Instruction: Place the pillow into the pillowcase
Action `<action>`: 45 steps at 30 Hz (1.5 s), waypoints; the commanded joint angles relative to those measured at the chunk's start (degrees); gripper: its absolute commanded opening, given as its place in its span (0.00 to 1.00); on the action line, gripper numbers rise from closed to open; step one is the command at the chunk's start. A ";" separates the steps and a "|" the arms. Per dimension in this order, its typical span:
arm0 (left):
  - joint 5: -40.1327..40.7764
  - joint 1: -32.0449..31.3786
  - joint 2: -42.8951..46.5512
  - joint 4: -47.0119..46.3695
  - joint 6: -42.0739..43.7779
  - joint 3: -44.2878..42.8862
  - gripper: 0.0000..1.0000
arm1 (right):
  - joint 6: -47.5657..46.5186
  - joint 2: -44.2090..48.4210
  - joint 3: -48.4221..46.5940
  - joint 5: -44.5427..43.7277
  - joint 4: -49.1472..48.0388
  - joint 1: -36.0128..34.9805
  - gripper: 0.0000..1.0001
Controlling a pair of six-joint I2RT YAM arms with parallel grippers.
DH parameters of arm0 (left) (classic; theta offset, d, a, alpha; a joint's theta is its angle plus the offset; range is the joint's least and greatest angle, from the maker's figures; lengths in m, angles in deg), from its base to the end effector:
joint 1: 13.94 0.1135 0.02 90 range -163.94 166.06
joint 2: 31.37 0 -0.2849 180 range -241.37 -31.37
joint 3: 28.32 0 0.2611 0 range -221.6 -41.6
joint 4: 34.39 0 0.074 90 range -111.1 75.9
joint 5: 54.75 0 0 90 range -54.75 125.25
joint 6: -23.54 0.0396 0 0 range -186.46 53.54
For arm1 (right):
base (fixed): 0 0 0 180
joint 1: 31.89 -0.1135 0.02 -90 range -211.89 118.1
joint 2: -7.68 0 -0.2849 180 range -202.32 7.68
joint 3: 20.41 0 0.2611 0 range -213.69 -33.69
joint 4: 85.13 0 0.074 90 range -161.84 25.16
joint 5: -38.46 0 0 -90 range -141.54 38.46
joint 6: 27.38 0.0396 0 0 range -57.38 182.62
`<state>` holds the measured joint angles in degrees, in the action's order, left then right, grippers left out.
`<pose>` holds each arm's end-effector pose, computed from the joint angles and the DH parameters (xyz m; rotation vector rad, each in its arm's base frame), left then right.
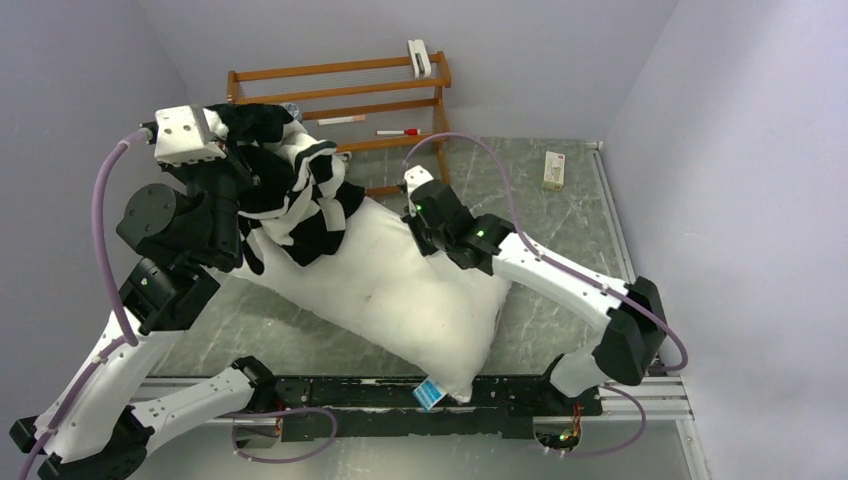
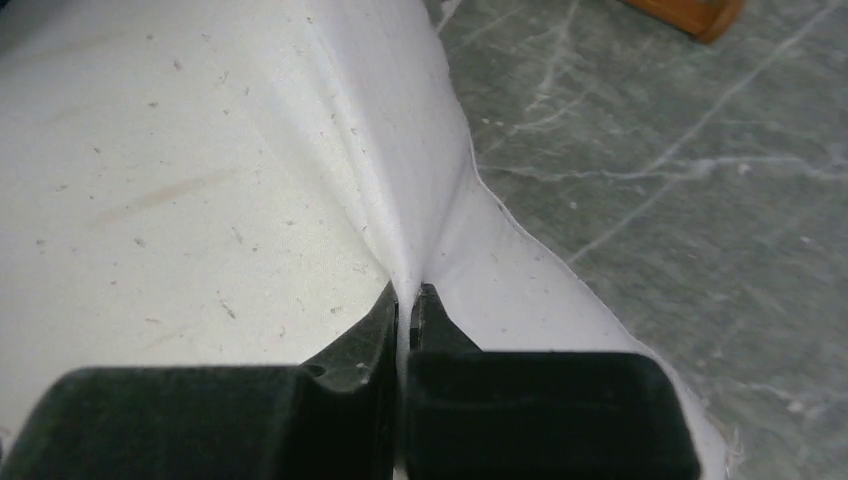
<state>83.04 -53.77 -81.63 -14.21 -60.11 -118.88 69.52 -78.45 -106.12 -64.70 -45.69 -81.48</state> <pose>0.1197 -0.0617 0.5361 -0.2159 1.3200 0.0135 0.2326 0.2593 0.3237 -0.7076 2.1451 0.2701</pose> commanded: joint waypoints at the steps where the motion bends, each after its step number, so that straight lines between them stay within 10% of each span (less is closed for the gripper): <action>1: -0.25 0.37 1.25 3.31 -0.66 -0.41 0.05 | -4.24 5.13 -4.58 -9.70 6.95 0.63 0.00; 25: -10.76 0.37 -1.69 12.90 -12.93 1.77 0.05 | -8.80 16.29 -3.49 -32.51 18.59 18.53 0.01; 30: -16.81 0.37 -1.47 15.41 -19.76 2.66 0.05 | -3.90 12.28 -6.53 -29.73 23.23 18.68 0.40; 40: -23.83 0.37 -0.93 16.38 -24.00 3.52 0.05 | -12.83 23.85 2.63 23.43 -4.74 15.32 0.70; 45: -24.27 0.39 -0.95 15.94 -24.17 3.13 0.05 | -23.50 31.74 19.49 32.86 -29.80 8.98 0.77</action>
<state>60.97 -53.73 -83.55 5.00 -82.89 -114.51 56.30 -49.77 -95.49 -47.77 -52.95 -69.04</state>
